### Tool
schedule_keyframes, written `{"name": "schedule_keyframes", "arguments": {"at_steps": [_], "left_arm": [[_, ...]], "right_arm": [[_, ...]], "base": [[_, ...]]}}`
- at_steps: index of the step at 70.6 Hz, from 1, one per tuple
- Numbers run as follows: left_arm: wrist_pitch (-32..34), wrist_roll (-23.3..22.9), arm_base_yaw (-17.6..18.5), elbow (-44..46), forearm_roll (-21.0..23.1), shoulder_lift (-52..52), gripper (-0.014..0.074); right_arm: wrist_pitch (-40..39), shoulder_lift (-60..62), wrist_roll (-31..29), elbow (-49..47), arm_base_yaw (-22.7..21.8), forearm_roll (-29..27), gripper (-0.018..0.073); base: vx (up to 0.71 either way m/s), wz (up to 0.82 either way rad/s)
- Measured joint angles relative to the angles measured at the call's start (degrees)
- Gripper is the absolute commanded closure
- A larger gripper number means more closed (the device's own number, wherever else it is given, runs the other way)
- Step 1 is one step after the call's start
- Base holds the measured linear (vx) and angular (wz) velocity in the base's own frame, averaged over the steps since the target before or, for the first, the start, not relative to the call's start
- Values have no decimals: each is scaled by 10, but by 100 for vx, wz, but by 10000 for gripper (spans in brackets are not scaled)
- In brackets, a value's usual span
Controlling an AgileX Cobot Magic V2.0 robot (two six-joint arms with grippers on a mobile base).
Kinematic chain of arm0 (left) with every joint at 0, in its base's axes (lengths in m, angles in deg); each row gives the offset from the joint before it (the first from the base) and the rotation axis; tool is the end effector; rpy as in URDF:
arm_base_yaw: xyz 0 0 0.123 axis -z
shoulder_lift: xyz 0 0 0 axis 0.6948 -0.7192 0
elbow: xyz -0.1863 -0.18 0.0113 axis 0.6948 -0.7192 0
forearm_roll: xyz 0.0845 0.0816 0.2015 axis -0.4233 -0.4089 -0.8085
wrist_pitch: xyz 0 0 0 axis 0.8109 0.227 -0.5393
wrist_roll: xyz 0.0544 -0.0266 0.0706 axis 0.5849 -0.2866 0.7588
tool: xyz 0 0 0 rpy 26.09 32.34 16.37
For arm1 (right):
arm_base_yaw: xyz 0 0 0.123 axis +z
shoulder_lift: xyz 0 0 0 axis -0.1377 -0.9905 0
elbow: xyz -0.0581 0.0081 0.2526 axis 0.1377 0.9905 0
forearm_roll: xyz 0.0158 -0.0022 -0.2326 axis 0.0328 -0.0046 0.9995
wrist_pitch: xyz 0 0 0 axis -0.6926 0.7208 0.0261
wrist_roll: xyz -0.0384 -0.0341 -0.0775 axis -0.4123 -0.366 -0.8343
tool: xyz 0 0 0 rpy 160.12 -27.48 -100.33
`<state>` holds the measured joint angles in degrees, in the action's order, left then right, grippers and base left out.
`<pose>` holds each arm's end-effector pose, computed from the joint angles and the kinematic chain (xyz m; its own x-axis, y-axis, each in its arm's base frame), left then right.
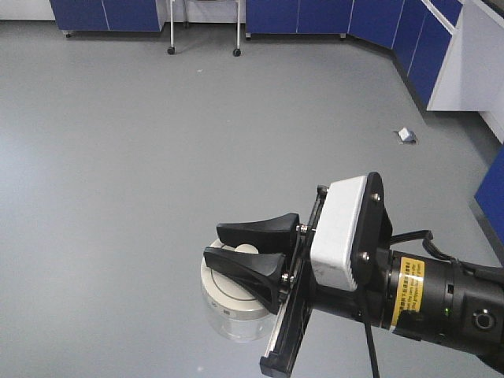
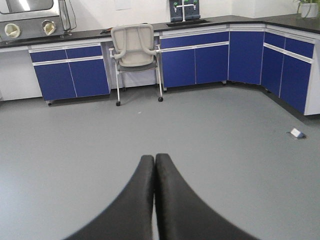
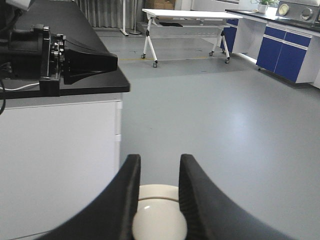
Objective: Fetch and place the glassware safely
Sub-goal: 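Keep holding the jar while driving to another black bench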
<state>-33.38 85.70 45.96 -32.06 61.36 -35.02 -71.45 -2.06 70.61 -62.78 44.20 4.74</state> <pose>0.1183 -0.0053 0.2437 -0.0791 0.0268 -0.9965 0.0489 0.9985 0.0230 0.1642 0.1813 0.2680 0.0542 -0.1319 -0.9898 -0.9283 0.3585 -0.0986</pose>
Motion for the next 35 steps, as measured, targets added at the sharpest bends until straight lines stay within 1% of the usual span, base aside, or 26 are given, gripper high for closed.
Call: {"name": "schedule_keyframes", "arguments": {"at_steps": [35], "left_arm": [[0,0,0,0,0,0,603]], "right_arm": [[0,0,0,0,0,0,563]], "base": [[58,-1]]}}
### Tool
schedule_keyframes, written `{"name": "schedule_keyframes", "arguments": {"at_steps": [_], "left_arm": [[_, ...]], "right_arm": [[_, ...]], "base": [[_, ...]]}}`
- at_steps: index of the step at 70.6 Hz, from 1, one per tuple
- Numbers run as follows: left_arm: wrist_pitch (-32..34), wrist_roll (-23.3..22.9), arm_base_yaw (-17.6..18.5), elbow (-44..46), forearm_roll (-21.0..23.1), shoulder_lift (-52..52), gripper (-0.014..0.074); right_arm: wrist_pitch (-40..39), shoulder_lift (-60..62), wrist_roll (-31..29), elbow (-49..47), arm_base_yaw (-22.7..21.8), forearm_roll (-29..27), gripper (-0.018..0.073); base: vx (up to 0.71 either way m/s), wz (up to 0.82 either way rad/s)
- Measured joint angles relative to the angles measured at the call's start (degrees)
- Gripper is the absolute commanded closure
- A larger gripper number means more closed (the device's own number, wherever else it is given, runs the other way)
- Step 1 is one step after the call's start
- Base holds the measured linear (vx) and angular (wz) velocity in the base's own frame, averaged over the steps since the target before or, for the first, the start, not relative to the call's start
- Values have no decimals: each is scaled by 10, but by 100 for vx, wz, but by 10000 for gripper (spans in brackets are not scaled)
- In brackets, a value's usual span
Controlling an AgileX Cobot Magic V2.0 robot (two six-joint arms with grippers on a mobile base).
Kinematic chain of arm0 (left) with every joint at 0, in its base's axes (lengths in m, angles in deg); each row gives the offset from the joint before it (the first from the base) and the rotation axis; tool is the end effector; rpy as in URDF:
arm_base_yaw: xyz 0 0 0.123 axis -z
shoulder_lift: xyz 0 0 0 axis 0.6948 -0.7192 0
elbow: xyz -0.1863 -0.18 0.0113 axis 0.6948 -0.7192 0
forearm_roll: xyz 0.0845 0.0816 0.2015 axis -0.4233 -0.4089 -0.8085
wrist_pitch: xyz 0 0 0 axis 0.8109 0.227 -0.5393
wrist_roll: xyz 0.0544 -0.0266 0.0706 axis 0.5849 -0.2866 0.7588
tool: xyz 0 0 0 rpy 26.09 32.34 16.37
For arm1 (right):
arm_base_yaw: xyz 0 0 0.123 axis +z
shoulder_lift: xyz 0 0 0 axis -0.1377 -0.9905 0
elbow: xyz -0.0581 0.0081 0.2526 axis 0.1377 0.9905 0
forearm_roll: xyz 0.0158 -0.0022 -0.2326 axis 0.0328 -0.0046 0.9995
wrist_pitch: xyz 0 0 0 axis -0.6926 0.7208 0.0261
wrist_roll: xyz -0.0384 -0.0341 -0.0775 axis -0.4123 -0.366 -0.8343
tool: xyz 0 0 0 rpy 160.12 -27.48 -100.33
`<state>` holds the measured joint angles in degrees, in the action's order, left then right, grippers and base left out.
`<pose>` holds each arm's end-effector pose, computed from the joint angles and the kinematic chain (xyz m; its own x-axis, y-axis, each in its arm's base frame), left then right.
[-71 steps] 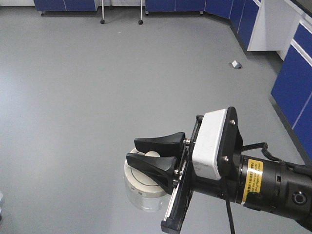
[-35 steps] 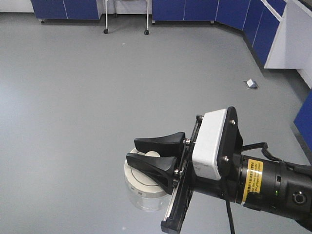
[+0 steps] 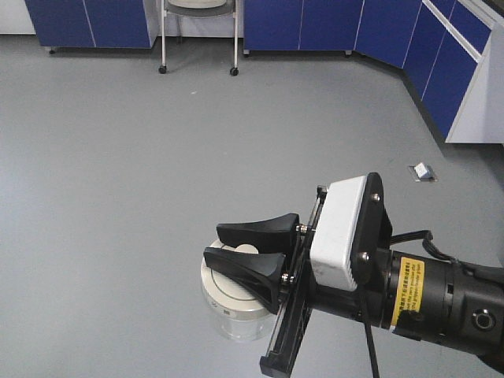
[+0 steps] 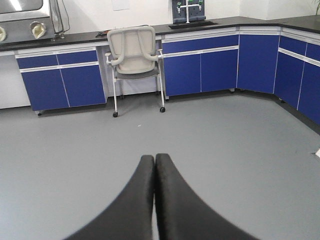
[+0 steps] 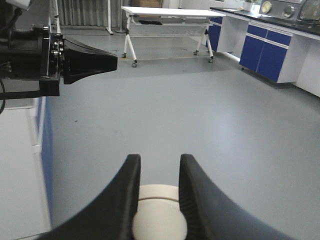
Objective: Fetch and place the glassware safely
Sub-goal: 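Keep holding the jar while driving to another black bench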
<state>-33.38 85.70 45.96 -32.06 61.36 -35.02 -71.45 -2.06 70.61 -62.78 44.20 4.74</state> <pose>0.1183 -0.0053 0.2437 -0.0791 0.0268 -0.9965 0.0489 0.9985 0.0230 0.1642 0.1813 0.2680 0.0542 -0.1319 -0.9898 -0.9283 0.3585 -0.0986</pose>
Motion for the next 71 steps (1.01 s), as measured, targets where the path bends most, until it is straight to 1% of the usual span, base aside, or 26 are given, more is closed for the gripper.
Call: {"name": "schedule_keyframes", "arguments": {"at_steps": [71], "left_arm": [[0,0,0,0,0,0,603]], "right_arm": [[0,0,0,0,0,2,563]], "base": [[57,-2]]}}
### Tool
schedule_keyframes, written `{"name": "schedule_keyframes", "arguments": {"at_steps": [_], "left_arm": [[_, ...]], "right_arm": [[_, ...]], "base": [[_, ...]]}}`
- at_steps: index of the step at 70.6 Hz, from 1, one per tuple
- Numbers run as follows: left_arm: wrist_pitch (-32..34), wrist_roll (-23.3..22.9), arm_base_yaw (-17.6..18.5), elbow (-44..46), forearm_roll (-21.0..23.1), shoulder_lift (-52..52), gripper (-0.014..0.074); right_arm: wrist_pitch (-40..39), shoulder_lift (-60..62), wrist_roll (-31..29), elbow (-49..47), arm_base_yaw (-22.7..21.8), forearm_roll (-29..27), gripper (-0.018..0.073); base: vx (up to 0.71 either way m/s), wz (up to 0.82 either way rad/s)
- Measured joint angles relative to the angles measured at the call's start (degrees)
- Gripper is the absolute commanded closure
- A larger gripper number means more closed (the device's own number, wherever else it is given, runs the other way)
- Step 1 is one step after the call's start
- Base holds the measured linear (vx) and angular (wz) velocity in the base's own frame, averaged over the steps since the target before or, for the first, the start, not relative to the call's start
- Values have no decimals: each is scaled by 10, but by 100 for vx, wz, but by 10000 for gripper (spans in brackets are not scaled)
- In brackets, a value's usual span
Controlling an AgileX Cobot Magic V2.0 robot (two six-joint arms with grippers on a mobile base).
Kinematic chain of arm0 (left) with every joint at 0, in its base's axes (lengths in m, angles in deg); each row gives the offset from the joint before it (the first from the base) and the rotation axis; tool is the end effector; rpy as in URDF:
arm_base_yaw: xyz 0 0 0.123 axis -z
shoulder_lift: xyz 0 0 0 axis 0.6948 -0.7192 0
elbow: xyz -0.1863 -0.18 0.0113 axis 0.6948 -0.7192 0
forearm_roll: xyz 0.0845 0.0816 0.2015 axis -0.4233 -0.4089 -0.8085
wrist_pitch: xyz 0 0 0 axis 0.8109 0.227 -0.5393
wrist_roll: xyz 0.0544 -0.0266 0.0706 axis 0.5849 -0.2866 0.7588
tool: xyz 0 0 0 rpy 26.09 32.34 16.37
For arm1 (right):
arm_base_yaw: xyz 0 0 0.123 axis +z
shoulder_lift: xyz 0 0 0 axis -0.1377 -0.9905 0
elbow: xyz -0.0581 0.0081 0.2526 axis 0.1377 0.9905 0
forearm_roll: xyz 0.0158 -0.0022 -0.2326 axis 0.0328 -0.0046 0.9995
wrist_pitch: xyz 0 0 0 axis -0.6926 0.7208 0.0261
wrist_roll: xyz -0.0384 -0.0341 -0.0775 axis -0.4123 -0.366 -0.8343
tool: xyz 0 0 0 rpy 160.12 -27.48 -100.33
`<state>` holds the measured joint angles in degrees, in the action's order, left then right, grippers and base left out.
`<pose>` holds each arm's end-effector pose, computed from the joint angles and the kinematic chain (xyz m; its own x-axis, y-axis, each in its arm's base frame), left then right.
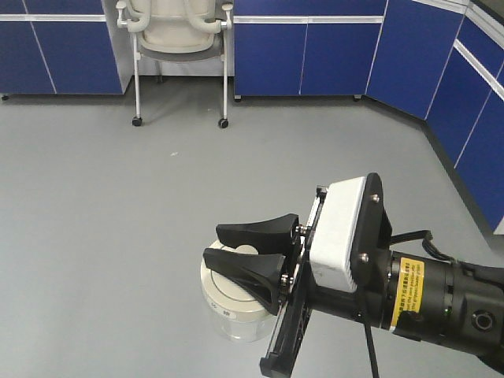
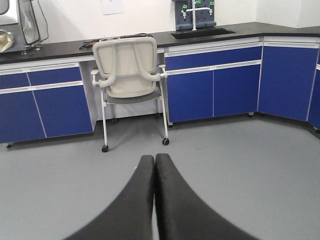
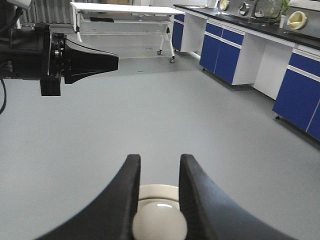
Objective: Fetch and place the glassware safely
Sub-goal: 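Keep holding the jar while driving to another black bench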
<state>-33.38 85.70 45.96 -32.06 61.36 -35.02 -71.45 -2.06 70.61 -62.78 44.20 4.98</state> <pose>0.1183 -0.0053 0.2437 -0.0791 0.0268 -0.9965 0.0489 0.9985 0.0230 0.1640 0.1813 0.2679 0.0566 -0.1346 -0.9893 -0.9289 0.3562 -0.1016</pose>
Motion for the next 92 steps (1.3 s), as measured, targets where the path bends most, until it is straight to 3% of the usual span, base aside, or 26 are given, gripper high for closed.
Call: {"name": "schedule_keyframes", "arguments": {"at_steps": [92], "left_arm": [[0,0,0,0,0,0,603]], "right_arm": [[0,0,0,0,0,0,563]], "base": [[48,-13]]}}
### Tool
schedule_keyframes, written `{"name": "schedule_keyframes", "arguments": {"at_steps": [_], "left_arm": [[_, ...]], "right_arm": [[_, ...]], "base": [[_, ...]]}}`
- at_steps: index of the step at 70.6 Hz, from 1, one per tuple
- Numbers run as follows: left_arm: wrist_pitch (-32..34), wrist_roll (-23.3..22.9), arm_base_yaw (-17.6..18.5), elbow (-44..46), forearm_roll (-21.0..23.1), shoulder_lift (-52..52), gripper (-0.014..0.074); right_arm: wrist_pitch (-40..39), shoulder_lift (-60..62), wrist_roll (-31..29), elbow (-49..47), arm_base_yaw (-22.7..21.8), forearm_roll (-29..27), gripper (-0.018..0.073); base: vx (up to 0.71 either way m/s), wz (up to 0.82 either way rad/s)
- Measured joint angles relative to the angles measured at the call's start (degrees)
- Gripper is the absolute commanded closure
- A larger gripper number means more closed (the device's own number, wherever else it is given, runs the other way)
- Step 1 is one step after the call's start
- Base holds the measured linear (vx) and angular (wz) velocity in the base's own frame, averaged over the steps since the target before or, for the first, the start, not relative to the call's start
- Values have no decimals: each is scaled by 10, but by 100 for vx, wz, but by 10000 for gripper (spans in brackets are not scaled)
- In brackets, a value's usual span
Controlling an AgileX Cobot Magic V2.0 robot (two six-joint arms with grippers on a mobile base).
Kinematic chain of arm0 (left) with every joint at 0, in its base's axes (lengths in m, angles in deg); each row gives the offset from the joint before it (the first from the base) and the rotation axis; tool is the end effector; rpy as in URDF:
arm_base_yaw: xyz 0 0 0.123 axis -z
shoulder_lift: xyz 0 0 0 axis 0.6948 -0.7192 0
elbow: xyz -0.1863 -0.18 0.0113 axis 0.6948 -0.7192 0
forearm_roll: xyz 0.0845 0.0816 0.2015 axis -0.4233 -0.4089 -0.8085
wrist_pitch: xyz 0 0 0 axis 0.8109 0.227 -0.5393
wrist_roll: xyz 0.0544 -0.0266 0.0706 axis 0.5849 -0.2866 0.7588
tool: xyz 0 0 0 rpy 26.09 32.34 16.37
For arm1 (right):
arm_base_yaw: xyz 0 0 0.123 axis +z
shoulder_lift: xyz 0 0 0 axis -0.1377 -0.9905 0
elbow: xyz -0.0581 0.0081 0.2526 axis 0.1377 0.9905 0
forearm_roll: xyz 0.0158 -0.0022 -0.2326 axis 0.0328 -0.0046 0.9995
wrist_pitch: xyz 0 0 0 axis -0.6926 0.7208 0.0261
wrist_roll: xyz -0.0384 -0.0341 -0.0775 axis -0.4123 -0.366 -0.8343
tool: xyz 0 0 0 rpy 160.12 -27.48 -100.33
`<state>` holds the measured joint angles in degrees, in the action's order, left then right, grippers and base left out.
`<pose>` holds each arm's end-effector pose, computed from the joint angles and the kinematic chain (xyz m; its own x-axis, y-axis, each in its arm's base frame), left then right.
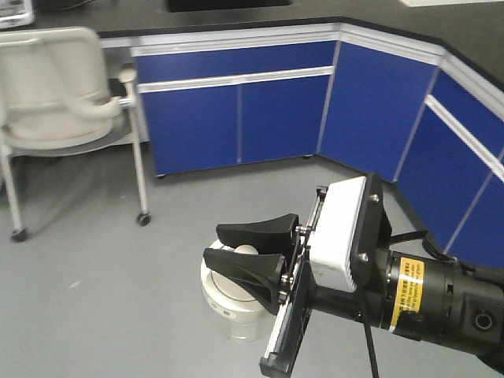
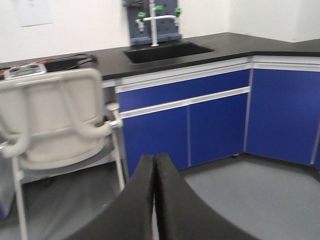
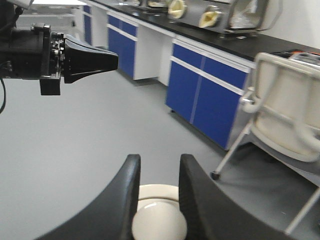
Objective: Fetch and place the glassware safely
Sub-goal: 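Keep holding the jar while driving to another black bench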
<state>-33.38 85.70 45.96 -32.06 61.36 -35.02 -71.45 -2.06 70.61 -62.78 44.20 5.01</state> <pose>0.1183 -0.0053 0.2437 -0.0791 0.0268 -0.9965 0.0489 0.9985 0.0230 0.1640 0.1813 0.2678 0.0569 -0.1349 -0.9892 -0.9289 0.3559 -0.1020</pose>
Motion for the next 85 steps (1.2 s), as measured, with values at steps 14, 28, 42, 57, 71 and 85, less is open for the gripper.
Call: {"name": "schedule_keyframes", "arguments": {"at_steps": [14,28,42,57,71,85], "left_arm": [[0,0,0,0,0,0,603],[0,0,0,0,0,0,603],[0,0,0,0,0,0,603],[0,0,0,0,0,0,603],[0,0,0,0,0,0,603],[0,0,0,0,0,0,603]], "right_arm": [[0,0,0,0,0,0,563],[0,0,0,0,0,0,563],[0,0,0,0,0,0,563],[0,0,0,0,0,0,563],[0,0,0,0,0,0,563],[0,0,0,0,0,0,563]], "base": [[27,-61],[21,-76],[19,-78],[19,-75],[19,-75],[20,-76]]}}
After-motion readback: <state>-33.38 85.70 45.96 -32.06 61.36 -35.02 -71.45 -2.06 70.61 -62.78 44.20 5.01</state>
